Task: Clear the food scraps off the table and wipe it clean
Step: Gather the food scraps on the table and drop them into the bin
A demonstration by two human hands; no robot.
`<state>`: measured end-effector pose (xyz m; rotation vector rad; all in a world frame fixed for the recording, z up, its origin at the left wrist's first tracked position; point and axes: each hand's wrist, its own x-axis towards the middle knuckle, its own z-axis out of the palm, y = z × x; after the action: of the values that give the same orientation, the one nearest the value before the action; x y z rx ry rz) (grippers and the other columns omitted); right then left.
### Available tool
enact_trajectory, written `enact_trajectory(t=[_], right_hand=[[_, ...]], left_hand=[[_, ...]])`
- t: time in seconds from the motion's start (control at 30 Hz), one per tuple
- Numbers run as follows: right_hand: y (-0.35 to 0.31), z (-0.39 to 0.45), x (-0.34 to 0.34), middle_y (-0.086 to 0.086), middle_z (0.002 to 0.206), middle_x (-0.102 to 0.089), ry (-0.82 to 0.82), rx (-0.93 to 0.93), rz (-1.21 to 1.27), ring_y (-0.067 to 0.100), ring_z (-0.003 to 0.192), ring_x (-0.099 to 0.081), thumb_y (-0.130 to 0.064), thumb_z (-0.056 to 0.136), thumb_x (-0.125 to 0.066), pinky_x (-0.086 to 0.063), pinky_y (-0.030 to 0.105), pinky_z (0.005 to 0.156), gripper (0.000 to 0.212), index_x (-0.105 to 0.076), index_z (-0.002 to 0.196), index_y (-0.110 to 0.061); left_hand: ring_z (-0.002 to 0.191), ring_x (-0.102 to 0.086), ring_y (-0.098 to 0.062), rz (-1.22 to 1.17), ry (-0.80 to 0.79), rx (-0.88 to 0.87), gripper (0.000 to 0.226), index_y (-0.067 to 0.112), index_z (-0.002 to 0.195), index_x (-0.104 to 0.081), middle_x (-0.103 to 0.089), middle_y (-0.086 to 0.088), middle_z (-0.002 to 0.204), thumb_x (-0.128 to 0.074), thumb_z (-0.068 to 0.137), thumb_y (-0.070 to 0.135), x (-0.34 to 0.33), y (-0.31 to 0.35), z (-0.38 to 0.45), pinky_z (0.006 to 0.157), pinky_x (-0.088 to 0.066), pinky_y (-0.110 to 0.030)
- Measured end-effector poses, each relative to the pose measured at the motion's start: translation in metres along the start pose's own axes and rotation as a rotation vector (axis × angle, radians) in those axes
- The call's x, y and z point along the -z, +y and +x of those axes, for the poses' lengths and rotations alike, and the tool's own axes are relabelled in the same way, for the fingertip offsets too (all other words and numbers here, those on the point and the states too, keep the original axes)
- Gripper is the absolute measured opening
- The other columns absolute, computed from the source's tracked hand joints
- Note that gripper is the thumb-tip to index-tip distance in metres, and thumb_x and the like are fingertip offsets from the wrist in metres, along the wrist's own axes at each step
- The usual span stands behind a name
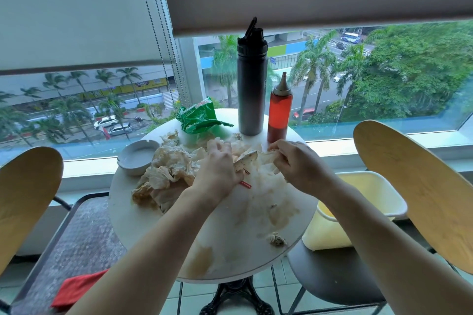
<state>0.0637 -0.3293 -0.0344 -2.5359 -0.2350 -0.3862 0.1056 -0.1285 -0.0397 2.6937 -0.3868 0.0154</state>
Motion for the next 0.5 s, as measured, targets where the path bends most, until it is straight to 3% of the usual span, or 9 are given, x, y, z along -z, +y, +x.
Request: enact_trajectory(t=[0.07,0.2,0.33,0.43,0.5], right_hand=[[0.000,-0.001,0.001,-0.002,0.091,-0.069,0.013,-0.016,0.000,0.020,0.080,-0.061,-0.038,0.097,-0.059,-0.040,0.030,0.065,0.020,-0.065,0.104,-0.020],[-0.003,-0.002,0.005,-0.003,0.077,-0.063,0.000,-0.065,0.002,0.020,0.071,-0.059,-0.055,0.078,-0.078,-0.048,0.035,0.064,0.041,-0.061,0.089,-0.019],[-0.003,-0.003,0.008,0.000,0.071,-0.054,-0.026,-0.027,0.017,0.027,0.064,-0.055,-0.034,0.080,-0.081,-0.046,0.036,0.055,0.038,-0.047,0.071,-0.019],[-0.004,-0.005,0.011,-0.010,0.078,-0.045,-0.008,0.037,0.000,0.016,0.063,-0.050,-0.013,0.082,-0.074,-0.036,0.019,0.051,0.030,-0.047,0.071,-0.021],[-0.004,-0.005,0.012,-0.009,0.080,-0.044,0.003,0.028,0.005,0.013,0.063,-0.050,-0.010,0.082,-0.071,-0.039,0.018,0.051,0.026,-0.048,0.072,-0.020]], left_hand=[[0.142,-0.035,-0.032,0.002,-0.029,0.011,0.088,0.002,0.156,-0.026,-0.027,-0.017,0.154,-0.072,0.089,0.036,0.000,0.000,0.001,0.116,-0.030,-0.031],[0.126,-0.041,-0.035,0.150,-0.018,0.014,0.085,0.006,0.155,-0.028,-0.050,-0.015,0.140,-0.062,0.091,0.050,-0.003,-0.001,0.001,0.109,-0.033,-0.039],[0.117,-0.045,-0.035,0.184,0.019,-0.003,0.065,0.011,0.140,-0.050,-0.055,-0.013,0.126,-0.060,0.091,0.051,-0.004,0.000,-0.002,0.102,-0.038,-0.040],[0.108,-0.054,-0.032,0.064,0.007,-0.026,0.050,0.012,0.132,-0.058,-0.050,-0.011,0.120,-0.064,0.091,0.040,-0.002,0.004,-0.006,0.091,-0.045,-0.036],[0.099,-0.058,-0.031,0.012,0.037,-0.045,0.045,0.012,0.129,-0.059,-0.046,-0.009,0.116,-0.066,0.090,0.033,-0.001,0.006,-0.009,0.085,-0.047,-0.035]])
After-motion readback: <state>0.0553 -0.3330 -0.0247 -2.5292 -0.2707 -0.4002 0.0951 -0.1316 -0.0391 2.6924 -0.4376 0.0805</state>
